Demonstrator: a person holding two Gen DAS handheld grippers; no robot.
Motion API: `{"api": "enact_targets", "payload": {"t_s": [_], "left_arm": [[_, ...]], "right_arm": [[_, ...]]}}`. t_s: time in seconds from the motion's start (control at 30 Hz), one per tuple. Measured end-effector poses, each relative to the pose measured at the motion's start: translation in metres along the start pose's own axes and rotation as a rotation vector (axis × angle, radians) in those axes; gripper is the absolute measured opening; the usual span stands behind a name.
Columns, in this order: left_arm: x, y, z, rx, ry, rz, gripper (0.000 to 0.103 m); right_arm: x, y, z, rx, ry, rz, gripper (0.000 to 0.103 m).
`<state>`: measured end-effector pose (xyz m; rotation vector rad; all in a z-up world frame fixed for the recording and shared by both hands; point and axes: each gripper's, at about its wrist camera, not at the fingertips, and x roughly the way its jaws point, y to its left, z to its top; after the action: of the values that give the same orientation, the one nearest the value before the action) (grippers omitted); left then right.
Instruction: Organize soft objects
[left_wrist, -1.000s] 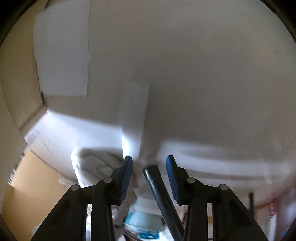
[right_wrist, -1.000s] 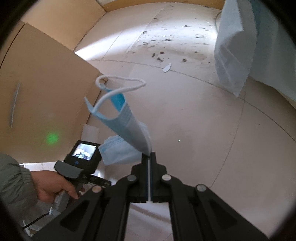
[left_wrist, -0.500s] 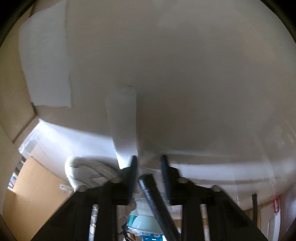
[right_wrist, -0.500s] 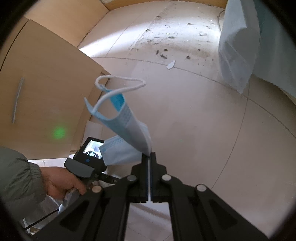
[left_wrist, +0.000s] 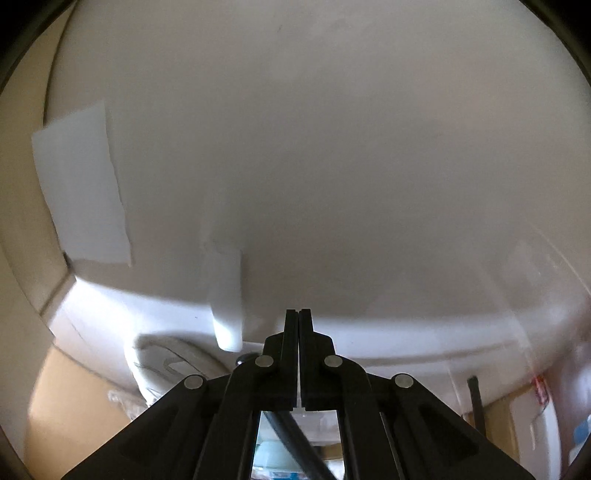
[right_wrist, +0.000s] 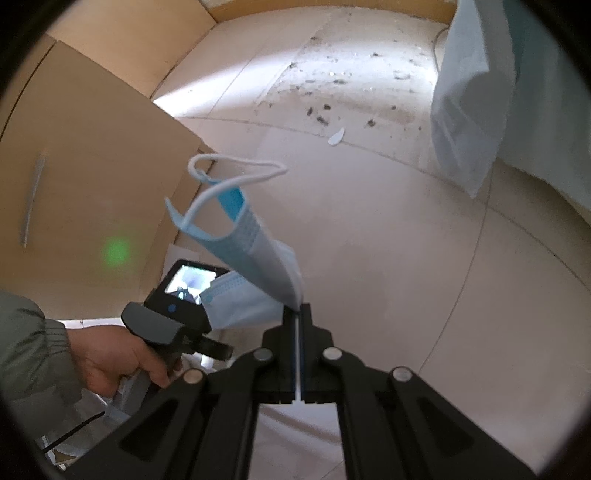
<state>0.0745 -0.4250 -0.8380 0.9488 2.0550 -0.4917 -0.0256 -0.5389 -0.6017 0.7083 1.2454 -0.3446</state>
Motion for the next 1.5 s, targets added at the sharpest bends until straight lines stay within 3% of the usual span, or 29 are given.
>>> {"api": "enact_targets", "payload": {"t_s": [0.17, 0.23, 0.3, 0.37, 0.4, 0.5, 0.57, 0.67, 0.83, 0.97, 1.1, 1.2, 1.23, 1.27, 1.5], "left_arm": [[-0.004, 0.024, -0.014, -0.009, 0.038, 0.109, 0.000], [-0.009, 0.023, -0.018, 0.006, 0.012, 0.146, 0.001], [-0.013, 0.020, -0.018, -0.005, 0.004, 0.161, 0.018], [-0.020, 0.017, -0.017, -0.013, -0.005, 0.154, 0.066], [-0.026, 0.010, -0.016, -0.007, -0.028, 0.152, 0.072], [-0.031, -0.002, -0.010, 0.056, -0.034, 0.118, 0.074], [-0.019, 0.004, -0.005, 0.028, -0.016, 0.153, 0.074], [-0.011, 0.015, 0.001, -0.081, 0.001, 0.125, 0.074], [0.009, 0.032, 0.001, -0.097, 0.039, 0.198, 0.074], [0.008, 0.040, 0.005, -0.096, 0.032, 0.179, 0.058], [-0.002, 0.037, -0.009, -0.101, 0.031, 0.181, 0.056], [0.002, 0.027, -0.005, -0.085, 0.033, 0.147, 0.039], [0.003, 0.023, -0.004, -0.077, 0.040, 0.117, 0.025], [0.002, 0.023, -0.004, -0.077, 0.049, 0.139, 0.016], [0.006, 0.021, -0.006, -0.077, 0.069, 0.121, 0.006]], "right_arm": [[-0.012, -0.001, 0.005, -0.008, -0.030, -0.012, 0.002], [-0.011, -0.001, 0.004, -0.010, -0.032, -0.015, 0.002], [-0.010, 0.000, 0.002, -0.008, -0.029, -0.012, 0.002], [-0.007, 0.002, 0.000, -0.012, -0.021, -0.007, 0.002], [-0.004, 0.003, 0.000, -0.015, -0.016, -0.004, 0.002], [0.003, 0.005, -0.002, -0.020, -0.001, 0.000, 0.002], [0.007, 0.005, -0.003, -0.013, 0.008, 0.002, 0.002], [0.007, 0.005, -0.003, -0.022, 0.012, -0.003, 0.002], [0.003, -0.006, -0.004, -0.005, 0.021, -0.012, 0.002], [0.004, -0.011, -0.006, 0.018, 0.026, -0.011, 0.002], [0.006, -0.007, -0.006, 0.016, 0.025, -0.001, 0.002], [0.004, -0.003, -0.006, -0.002, 0.023, 0.003, 0.002], [0.003, -0.003, -0.005, -0.002, 0.022, 0.003, 0.002], [0.004, -0.003, -0.004, -0.001, 0.021, 0.004, 0.002], [-0.001, -0.002, -0.003, -0.002, 0.009, -0.002, 0.002]]}}
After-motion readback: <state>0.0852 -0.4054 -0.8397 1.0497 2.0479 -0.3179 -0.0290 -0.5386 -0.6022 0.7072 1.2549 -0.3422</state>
